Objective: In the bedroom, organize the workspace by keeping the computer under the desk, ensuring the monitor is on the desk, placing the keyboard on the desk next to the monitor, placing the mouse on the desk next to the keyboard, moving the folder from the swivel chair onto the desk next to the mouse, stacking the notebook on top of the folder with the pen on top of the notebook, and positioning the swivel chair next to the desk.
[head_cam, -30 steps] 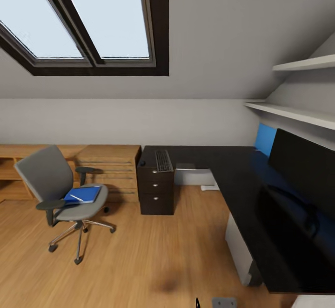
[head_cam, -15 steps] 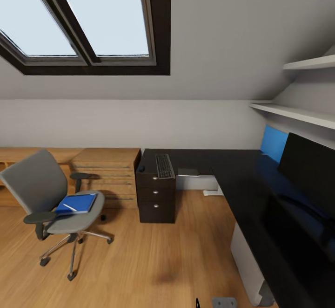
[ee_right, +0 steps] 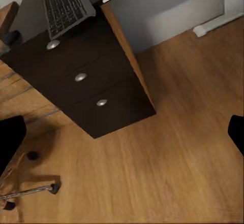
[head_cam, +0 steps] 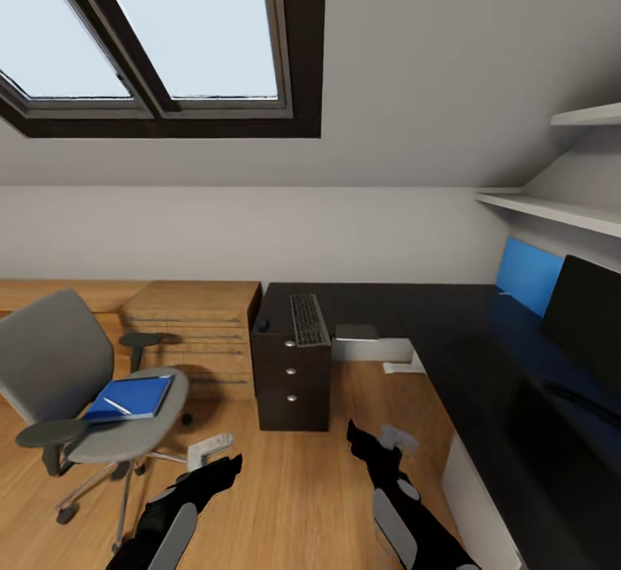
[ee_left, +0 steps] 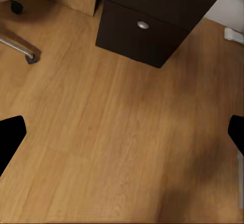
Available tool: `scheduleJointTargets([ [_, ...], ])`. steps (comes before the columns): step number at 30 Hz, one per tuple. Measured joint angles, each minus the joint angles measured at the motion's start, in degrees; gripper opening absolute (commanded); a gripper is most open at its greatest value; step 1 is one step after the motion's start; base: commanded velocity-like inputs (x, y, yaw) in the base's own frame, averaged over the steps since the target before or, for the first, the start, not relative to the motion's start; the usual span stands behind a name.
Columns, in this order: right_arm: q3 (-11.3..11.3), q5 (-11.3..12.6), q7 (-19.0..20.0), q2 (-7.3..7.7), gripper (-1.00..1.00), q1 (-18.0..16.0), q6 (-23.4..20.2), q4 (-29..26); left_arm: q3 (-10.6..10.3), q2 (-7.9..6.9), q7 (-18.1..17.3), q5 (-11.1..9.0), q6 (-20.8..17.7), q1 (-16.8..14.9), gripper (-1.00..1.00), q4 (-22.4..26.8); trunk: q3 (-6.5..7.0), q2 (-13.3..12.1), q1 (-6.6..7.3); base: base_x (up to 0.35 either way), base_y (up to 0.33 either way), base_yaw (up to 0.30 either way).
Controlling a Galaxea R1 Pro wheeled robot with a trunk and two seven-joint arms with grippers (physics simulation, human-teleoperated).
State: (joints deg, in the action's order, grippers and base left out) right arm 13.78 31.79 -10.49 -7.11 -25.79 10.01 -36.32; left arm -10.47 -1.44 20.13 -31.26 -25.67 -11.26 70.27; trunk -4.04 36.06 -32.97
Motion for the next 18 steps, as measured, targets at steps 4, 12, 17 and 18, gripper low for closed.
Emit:
scheduleJointTargets([
  [4,-0.4,16.0,0.2,0.23,1.0,-3.5,-6.0,-5.1,0.8,-0.06,0.0,0.0,-1.9,0.0,1.0,2.6,0.0,0.0,0.0,0.328,0.001,0.0],
  [12,0.5,26.1,1.5,2.31,1.0,-5.0,-7.2,-4.6,1.0,-0.26,0.0,-0.2,-2.3,0.1,1.0,3.5,-0.02,0.0,0.0,0.328,0.086,0.0],
  [17,0.9,26.0,9.7,2.69,1.0,-5.1,-7.0,-2.8,1.0,-0.34,0.0,0.0,-2.0,0.1,1.0,0.4,-0.01,0.0,0.0,0.328,0.138,0.0],
  [18,0.9,26.0,11.1,2.73,1.0,-5.0,-7.1,-2.8,1.0,-0.34,0.0,0.1,-1.9,0.1,1.0,0.1,-0.02,0.0,0.0,0.325,0.158,0.0],
])
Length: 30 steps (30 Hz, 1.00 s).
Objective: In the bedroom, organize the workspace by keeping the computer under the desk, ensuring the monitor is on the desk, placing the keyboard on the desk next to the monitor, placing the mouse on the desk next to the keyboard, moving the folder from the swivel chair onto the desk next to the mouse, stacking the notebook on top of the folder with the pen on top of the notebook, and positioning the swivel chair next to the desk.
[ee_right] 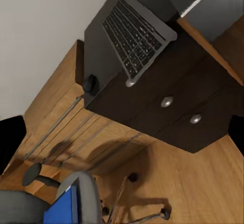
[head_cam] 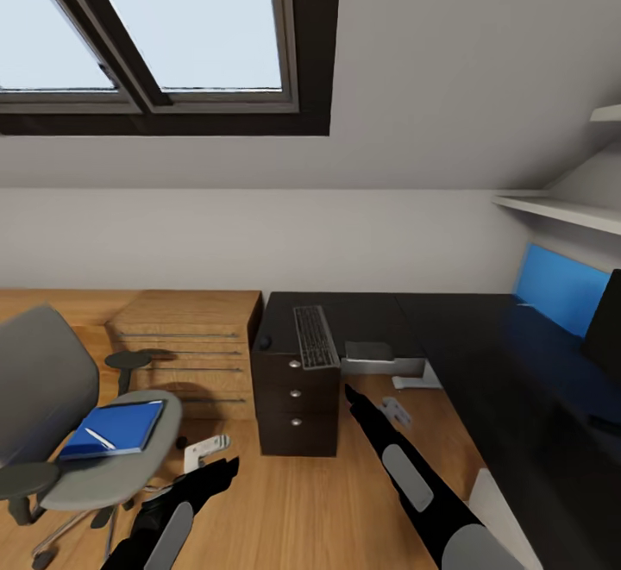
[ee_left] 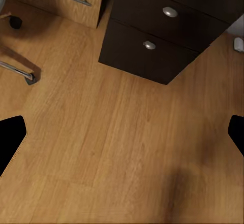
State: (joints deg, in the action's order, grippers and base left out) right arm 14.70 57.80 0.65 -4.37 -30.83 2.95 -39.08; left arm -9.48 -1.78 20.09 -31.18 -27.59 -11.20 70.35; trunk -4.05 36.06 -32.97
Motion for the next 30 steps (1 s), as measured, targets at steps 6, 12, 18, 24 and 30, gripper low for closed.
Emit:
scheduleJointTargets([
  [6,0.0,0.9,11.9,0.15,1.0,0.4,-0.4,0.2,-0.3,0.1,0.0,0.2,1.0,0.0,1.0,-1.2,0.0,0.0,0.0,0.321,0.176,0.0],
  [12,-0.2,4.0,13.9,0.23,1.0,0.5,-1.5,1.0,-0.4,0.1,-0.1,0.2,2.4,0.1,1.0,2.1,0.0,0.0,0.0,0.314,0.197,0.0],
  [18,-0.2,8.9,14.1,0.73,1.0,0.5,-3.5,1.5,-0.5,0.09,-0.1,0.2,2.5,0.7,1.0,5.1,0.0,0.0,0.0,0.305,0.211,0.0],
  [24,-0.3,11.4,15.1,2.55,1.0,0.5,-7.8,1.9,-0.6,0.1,-0.1,0.1,2.0,3.2,1.0,10.9,0.0,0.0,0.0,0.299,0.205,0.0],
  [30,-1.8,20.7,19.0,5.21,1.0,0.5,-15.5,4.9,-0.6,0.08,-0.1,-0.1,1.9,6.0,1.0,14.9,0.0,0.0,-0.02,0.236,0.128,0.0],
])
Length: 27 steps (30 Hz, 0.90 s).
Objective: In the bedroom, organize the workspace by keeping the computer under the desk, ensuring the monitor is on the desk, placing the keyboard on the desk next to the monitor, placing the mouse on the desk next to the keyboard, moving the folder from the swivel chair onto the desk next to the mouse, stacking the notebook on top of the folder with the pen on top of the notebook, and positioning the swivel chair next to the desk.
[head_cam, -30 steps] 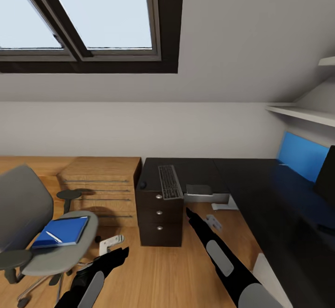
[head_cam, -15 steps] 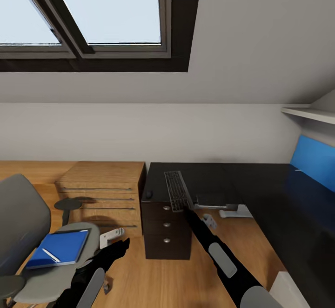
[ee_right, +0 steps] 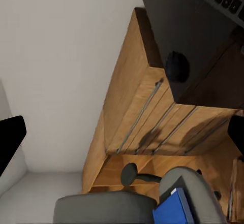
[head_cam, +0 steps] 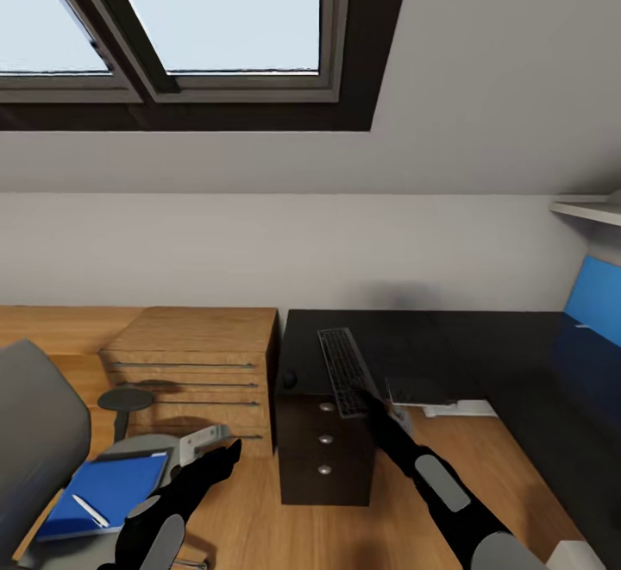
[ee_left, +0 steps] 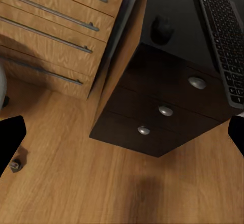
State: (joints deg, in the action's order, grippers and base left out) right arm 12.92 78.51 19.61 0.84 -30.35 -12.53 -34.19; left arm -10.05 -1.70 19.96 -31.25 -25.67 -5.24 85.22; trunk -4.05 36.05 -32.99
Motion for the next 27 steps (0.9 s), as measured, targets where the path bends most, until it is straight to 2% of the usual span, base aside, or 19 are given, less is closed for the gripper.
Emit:
scheduleJointTargets([
  [6,-0.3,4.2,0.8,2.19,1.0,0.0,-1.2,1.8,0.0,0.08,0.0,-0.2,0.0,0.3,1.0,1.1,0.0,0.0,-0.01,0.035,0.019,0.0],
  [7,-0.3,6.0,0.9,2.94,1.0,0.0,-1.4,1.8,0.0,0.16,0.0,-0.2,0.1,0.3,1.0,1.6,0.0,0.0,-0.01,0.006,0.003,0.0],
  [10,-0.2,7.6,1.5,3.98,1.0,0.0,-1.5,1.8,-0.3,0.24,0.0,-0.2,0.1,0.3,1.0,1.9,-0.53,1.2,-0.67,0.003,0.002,0.0],
  [18,-0.1,8.4,5.3,5.18,1.0,0.0,-1.7,1.3,-0.5,0.51,0.2,-3.1,0.1,0.3,1.0,1.4,-1.97,4.4,-2.43,0.0,0.0,0.0],
  [27,-0.1,8.2,5.8,5.09,1.0,0.0,-2.1,1.2,-0.5,0.48,0.3,-3.2,0.1,0.3,1.0,1.4,-3.59,8.0,-4.41,0.0,0.0,0.0],
])
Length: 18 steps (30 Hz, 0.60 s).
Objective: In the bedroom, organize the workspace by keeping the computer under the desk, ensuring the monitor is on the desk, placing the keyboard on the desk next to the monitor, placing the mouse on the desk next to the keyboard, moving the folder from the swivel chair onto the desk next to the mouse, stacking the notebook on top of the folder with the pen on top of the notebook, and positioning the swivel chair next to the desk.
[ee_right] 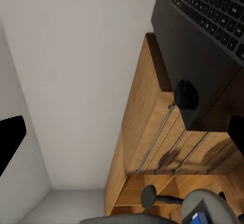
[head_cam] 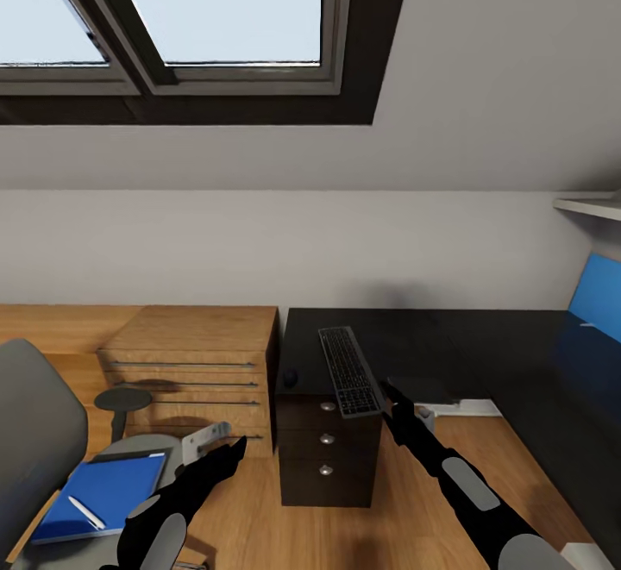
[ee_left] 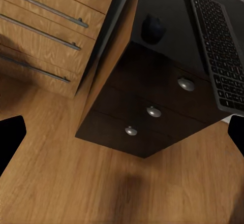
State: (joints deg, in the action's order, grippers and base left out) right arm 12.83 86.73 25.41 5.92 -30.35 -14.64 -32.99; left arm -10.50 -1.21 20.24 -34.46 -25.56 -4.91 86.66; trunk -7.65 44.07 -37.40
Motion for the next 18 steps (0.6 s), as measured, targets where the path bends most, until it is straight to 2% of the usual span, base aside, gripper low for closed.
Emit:
scheduleJointTargets([
  [18,0.1,-0.2,0.8,-0.19,1.0,0.0,0.5,-0.2,0.1,-0.04,0.4,-0.1,-0.1,0.0,1.0,-0.3,-3.24,7.2,-3.96,0.0,0.0,0.0],
])
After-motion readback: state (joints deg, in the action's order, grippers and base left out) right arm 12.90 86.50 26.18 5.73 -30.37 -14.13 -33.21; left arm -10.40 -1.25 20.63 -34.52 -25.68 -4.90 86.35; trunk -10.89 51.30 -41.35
